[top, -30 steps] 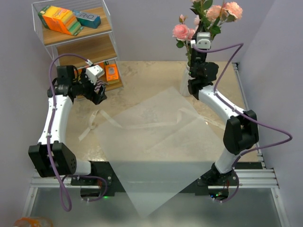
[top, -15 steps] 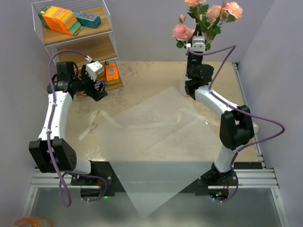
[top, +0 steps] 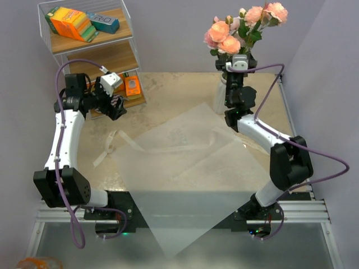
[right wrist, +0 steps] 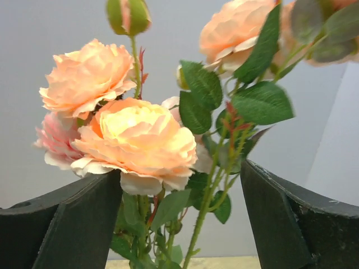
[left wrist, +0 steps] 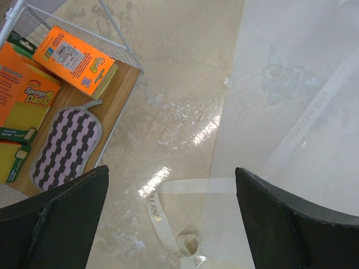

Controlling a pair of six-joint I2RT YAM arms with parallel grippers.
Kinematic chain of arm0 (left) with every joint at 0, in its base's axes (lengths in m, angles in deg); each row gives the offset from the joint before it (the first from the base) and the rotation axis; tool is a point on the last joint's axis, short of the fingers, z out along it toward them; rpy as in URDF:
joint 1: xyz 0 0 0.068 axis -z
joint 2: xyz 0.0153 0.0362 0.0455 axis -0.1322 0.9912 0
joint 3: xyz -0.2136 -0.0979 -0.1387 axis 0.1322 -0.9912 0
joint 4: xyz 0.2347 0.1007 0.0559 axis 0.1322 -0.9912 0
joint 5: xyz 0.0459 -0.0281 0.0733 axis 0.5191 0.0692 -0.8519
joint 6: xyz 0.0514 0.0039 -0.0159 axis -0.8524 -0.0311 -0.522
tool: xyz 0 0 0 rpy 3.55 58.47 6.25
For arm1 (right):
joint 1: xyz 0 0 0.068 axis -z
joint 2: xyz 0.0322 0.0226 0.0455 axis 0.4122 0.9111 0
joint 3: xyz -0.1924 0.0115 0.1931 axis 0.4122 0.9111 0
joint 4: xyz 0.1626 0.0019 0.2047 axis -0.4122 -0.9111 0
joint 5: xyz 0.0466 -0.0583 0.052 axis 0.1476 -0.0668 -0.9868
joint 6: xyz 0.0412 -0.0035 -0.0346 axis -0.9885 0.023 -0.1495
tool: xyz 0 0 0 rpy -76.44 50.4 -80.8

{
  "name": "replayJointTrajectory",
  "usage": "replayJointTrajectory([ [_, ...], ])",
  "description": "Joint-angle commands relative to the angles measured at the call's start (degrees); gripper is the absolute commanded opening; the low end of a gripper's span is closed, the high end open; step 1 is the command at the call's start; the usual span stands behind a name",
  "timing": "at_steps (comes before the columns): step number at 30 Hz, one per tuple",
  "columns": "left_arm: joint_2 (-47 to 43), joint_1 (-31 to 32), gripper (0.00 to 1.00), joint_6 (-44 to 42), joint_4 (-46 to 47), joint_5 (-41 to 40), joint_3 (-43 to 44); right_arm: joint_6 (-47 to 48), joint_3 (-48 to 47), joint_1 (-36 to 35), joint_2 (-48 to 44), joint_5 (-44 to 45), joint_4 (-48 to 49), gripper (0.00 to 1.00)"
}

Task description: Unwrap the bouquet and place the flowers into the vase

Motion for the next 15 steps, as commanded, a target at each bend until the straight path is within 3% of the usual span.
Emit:
replayJointTrajectory([
  [1,-3.49,-0.62,1.0,0.47,-1.03,0.37,1.31,-4.35,1.59,-0.42,-7.98,2.53,-4.64,0.88],
  [8,-4.46,-0.62,0.99,2.22,-1.91,0.63,1.93,-11.46,2.92,-0.51,-17.04,4.03,-18.51,0.93],
  [15,-5.95,-0.53,0.99,2.49,-3.58,0.63,3.07,-12.96,-3.84,-0.24,-13.63,5.77,-38.54,0.99],
])
